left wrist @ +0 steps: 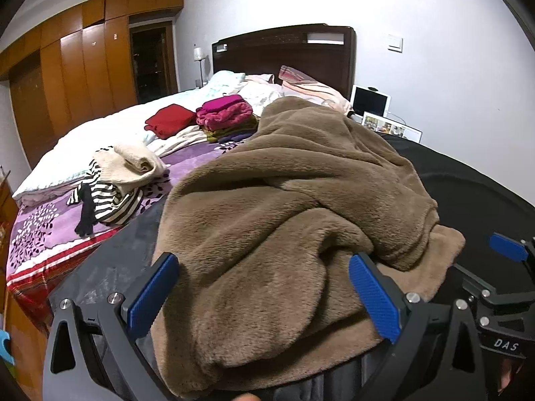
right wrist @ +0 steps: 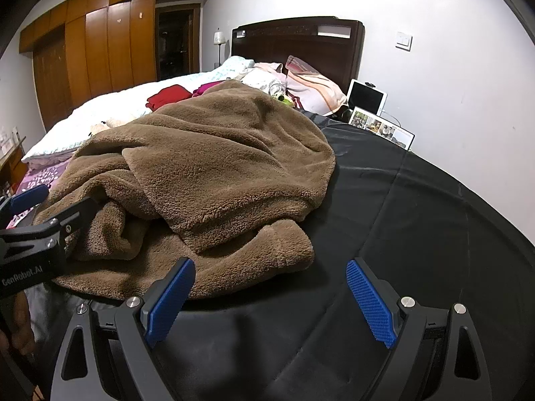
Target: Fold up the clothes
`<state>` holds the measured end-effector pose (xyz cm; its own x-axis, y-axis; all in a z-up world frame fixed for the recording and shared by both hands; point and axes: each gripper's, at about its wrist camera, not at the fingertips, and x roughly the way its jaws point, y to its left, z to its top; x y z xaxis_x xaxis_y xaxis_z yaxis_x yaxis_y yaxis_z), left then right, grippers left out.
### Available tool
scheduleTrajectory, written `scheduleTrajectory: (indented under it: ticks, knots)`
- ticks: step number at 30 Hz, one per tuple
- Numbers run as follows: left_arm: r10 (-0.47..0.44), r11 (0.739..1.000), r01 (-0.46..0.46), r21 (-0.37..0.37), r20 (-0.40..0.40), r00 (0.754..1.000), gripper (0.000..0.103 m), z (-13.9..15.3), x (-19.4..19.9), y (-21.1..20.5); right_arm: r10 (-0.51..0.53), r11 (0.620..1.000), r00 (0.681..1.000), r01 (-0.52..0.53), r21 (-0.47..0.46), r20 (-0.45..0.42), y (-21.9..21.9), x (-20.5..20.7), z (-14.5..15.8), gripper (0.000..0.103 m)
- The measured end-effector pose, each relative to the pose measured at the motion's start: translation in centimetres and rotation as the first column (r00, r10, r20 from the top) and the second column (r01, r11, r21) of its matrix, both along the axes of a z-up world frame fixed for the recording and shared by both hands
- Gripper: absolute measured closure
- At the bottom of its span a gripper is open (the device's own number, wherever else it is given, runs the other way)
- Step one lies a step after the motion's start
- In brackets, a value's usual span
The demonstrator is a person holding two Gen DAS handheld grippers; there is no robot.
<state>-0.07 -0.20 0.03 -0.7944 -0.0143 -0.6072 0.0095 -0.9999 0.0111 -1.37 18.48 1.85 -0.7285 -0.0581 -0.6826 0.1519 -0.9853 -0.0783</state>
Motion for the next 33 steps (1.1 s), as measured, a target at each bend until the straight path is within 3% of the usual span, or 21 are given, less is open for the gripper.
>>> scheduleTrajectory:
  ticks: [10, 19, 28, 33]
  knots:
    - [0.074, 0.993, -0.075, 0.087, 0.022, 0.997, 0.001, 0.3, -0.9, -2.4, 0.001, 1.0, 1.0, -0.001, -0.003, 0.006, -0.1, -0.4, -0.3, 0.009]
    - [0.104, 0.991, -0.106, 0.08, 0.028, 0.994, 0.001, 0.3, -1.2, -3.0, 0.012, 1.0, 1.0, -0.012, 0.001, 0.022, -0.9, -1.3, -0.3, 0.009]
    - [0.093, 0.993, -0.095, 0.068, 0.036, 0.995, 0.001, -0.1, -1.3, -2.7, -0.027, 0.996, 0.999, 0.028, 0.086, -0.021, -1.8, -1.5, 0.7, 0.009]
    - [0.09, 0.993, -0.093, 0.07, 0.041, 0.995, 0.001, -0.2, -1.4, -2.8, -0.033, 0.997, 0.999, 0.035, 0.074, -0.028, -2.1, -1.8, 1.0, 0.009]
